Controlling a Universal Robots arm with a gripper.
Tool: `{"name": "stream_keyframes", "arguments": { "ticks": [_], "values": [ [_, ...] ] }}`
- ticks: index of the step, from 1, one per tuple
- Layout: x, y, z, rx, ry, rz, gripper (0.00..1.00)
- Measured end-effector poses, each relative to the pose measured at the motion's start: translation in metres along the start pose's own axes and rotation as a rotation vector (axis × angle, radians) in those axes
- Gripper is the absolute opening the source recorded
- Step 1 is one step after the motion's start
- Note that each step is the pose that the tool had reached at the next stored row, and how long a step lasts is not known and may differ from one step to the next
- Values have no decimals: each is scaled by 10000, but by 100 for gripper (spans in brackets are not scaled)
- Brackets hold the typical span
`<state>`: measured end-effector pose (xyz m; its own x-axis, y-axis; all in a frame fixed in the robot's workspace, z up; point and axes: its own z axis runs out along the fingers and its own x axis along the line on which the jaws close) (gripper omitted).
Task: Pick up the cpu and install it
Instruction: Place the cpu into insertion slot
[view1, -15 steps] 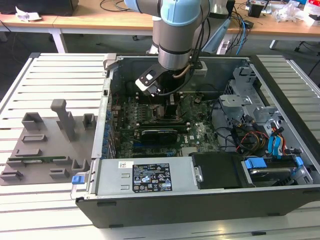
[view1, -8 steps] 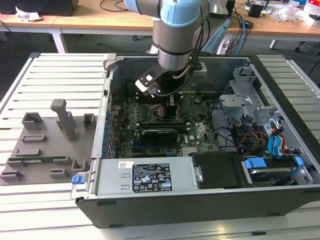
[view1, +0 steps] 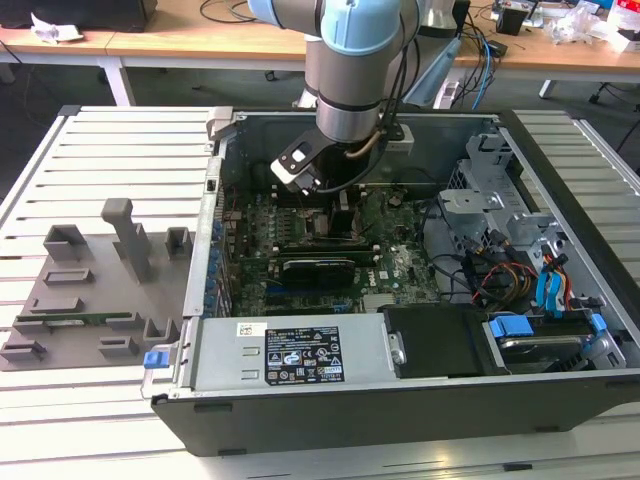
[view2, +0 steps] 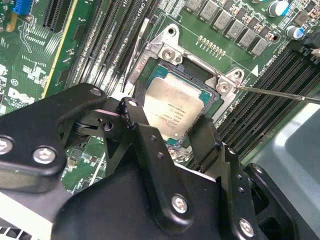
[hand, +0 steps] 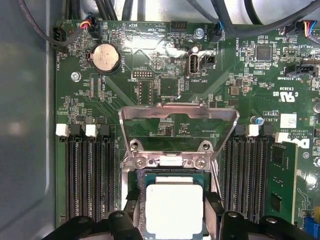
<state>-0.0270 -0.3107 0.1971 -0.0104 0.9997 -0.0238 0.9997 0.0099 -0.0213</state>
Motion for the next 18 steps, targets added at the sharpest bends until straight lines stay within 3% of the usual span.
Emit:
{"name": "stream_keyframes", "arguments": {
  "ticks": [14,18],
  "values": [
    [-6,-9,-2,-1,-2,-78,62],
    [0,-9,1,-2,34,-78,62]
  ]
}}
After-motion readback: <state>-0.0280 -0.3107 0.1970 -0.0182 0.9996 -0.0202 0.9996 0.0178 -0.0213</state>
